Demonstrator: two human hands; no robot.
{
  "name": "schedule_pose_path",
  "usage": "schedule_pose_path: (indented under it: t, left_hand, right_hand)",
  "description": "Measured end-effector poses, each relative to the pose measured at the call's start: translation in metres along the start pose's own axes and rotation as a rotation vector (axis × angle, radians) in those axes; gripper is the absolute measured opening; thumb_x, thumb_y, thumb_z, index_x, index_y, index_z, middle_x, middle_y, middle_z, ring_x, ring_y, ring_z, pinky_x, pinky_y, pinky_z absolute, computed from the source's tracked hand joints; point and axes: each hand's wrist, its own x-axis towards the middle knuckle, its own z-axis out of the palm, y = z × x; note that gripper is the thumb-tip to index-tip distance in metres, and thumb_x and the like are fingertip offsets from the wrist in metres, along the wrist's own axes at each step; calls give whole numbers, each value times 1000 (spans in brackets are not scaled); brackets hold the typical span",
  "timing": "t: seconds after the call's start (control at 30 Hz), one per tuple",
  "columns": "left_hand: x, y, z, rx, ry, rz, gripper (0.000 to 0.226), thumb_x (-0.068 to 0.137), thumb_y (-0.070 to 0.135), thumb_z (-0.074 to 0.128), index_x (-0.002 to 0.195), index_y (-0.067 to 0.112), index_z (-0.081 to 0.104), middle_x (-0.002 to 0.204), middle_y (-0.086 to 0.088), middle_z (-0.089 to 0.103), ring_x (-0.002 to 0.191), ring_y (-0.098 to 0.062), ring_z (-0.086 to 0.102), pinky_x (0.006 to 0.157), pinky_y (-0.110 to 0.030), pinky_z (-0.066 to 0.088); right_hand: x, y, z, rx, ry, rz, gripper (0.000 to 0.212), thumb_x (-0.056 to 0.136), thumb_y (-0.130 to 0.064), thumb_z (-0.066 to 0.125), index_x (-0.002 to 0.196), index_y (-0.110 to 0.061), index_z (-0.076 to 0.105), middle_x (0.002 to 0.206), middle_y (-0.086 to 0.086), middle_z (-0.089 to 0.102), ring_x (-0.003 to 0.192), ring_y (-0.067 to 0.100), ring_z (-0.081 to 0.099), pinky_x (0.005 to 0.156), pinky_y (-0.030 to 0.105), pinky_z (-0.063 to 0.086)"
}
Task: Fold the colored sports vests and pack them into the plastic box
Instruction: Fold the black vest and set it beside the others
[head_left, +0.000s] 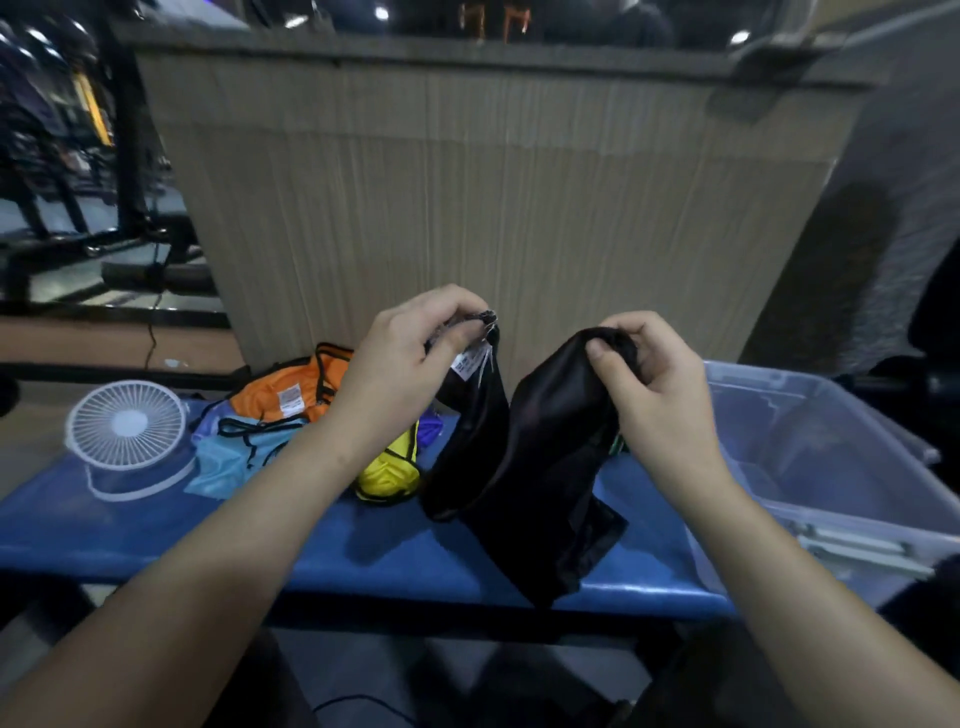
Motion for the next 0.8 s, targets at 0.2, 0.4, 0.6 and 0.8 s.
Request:
schedule_pose_path:
  t: [0.2,0.4,0.6,0.8]
  left_hand:
    - [9,55,-36,62,61,84,9,96,7,61,93,13,67,75,18,58,72,1,55,69,-11,37]
    - [20,100,-70,142,170,145,6,97,13,62,94,13,67,74,14,57,70,2,53,65,-10,35]
    - [34,117,-103,201,295,117,6,95,20,62,91,19,67,85,11,68,83,2,61,71,-17,44]
    - [41,99,-115,257,306,-20,6,90,30,61,87,27,65,84,11,69,84,-11,64,79,-38,52]
  right_hand:
    - [-2,-57,-23,-55,68,-123,10,96,-4,62,94,-13,64,85,-7,65,83,5,62,77,22,47]
    - [-4,-119,-39,-64,126,-248,15,97,-5,60,94,-20,61,86,-9,63,84,4,61,76,17,44]
    - [4,-156,-50,-41,247,-327,7,99,-7,57,98,-14,58,86,-8,58,82,1,56,74,15,43]
    - [21,-142,-52,-82,330,-266,4,99,-12,57,97,-13,60,84,-8,59,80,5,56,72,19,45]
